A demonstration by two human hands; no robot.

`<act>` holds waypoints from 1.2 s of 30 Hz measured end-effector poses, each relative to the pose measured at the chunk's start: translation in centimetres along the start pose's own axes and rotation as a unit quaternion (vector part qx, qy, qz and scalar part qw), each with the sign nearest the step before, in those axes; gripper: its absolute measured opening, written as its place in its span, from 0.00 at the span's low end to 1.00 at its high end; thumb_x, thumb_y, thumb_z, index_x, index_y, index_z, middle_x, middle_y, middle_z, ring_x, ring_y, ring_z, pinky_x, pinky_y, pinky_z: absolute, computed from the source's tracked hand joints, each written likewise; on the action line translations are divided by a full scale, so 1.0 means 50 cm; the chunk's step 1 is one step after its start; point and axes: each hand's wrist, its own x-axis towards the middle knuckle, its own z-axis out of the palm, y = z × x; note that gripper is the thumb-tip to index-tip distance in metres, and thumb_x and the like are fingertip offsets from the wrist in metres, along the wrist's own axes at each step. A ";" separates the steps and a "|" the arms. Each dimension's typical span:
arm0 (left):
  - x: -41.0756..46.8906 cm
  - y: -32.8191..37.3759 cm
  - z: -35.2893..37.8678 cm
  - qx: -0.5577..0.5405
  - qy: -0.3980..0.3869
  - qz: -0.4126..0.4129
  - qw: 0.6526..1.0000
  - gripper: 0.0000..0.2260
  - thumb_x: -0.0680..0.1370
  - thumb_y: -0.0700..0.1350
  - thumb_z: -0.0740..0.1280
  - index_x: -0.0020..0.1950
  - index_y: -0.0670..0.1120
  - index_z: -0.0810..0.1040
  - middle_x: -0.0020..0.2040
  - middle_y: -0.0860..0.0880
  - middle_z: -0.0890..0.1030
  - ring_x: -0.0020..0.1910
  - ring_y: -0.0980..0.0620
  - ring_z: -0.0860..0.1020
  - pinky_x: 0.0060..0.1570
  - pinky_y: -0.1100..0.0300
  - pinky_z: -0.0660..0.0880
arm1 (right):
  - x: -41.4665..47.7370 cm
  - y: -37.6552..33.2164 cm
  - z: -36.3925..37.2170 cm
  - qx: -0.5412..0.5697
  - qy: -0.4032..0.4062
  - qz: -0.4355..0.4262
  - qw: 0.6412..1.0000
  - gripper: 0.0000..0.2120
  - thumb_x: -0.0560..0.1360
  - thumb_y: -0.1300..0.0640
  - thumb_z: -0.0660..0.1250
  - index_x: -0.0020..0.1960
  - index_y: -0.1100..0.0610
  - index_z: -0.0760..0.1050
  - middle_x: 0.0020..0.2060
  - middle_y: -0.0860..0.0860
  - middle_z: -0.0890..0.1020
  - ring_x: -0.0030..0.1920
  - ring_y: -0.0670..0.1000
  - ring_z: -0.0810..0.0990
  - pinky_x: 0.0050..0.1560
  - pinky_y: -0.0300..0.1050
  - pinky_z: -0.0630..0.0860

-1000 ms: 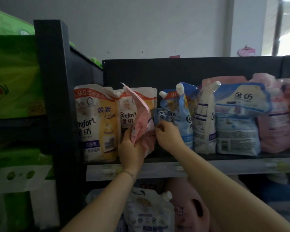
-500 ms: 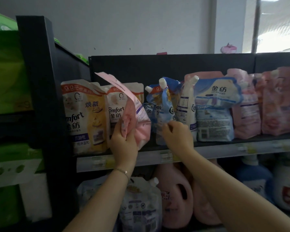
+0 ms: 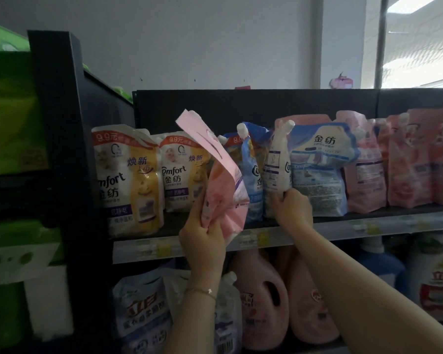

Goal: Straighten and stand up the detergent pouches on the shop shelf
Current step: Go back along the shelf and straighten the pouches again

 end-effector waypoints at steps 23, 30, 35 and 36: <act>0.051 -0.014 -0.037 -0.032 0.055 -0.033 0.997 0.16 0.73 0.40 0.73 0.59 0.39 0.80 0.59 0.41 0.81 0.61 0.42 0.77 0.59 0.42 0.75 | -0.072 -0.079 -0.009 -0.013 0.246 -0.329 0.911 0.16 0.75 0.54 0.57 0.30 0.57 0.68 0.23 0.51 0.72 0.21 0.52 0.69 0.23 0.37 0.61; 0.036 0.003 -0.076 -0.031 0.076 -0.032 0.996 0.12 0.74 0.38 0.73 0.57 0.39 0.82 0.51 0.44 0.84 0.51 0.47 0.81 0.46 0.67 0.73 | -0.156 -0.109 0.045 -0.047 0.319 -0.434 0.841 0.15 0.73 0.61 0.63 0.28 0.56 0.67 0.23 0.51 0.72 0.23 0.52 0.71 0.24 0.40 0.61; 0.036 -0.008 -0.124 -0.009 0.089 -0.065 0.994 0.09 0.74 0.39 0.73 0.52 0.37 0.82 0.44 0.44 0.83 0.45 0.45 0.81 0.37 0.73 0.69 | -0.205 -0.158 0.078 -0.033 0.290 -0.456 0.841 0.15 0.66 0.63 0.72 0.28 0.56 0.68 0.24 0.51 0.73 0.24 0.52 0.73 0.22 0.41 0.67; 0.038 -0.009 -0.136 -0.008 0.094 -0.069 0.993 0.09 0.74 0.39 0.73 0.52 0.37 0.82 0.42 0.45 0.83 0.44 0.46 0.81 0.36 0.74 0.69 | -0.213 -0.169 0.085 -0.027 0.284 -0.462 0.840 0.15 0.64 0.64 0.73 0.28 0.56 0.68 0.23 0.51 0.73 0.24 0.52 0.72 0.23 0.41 0.67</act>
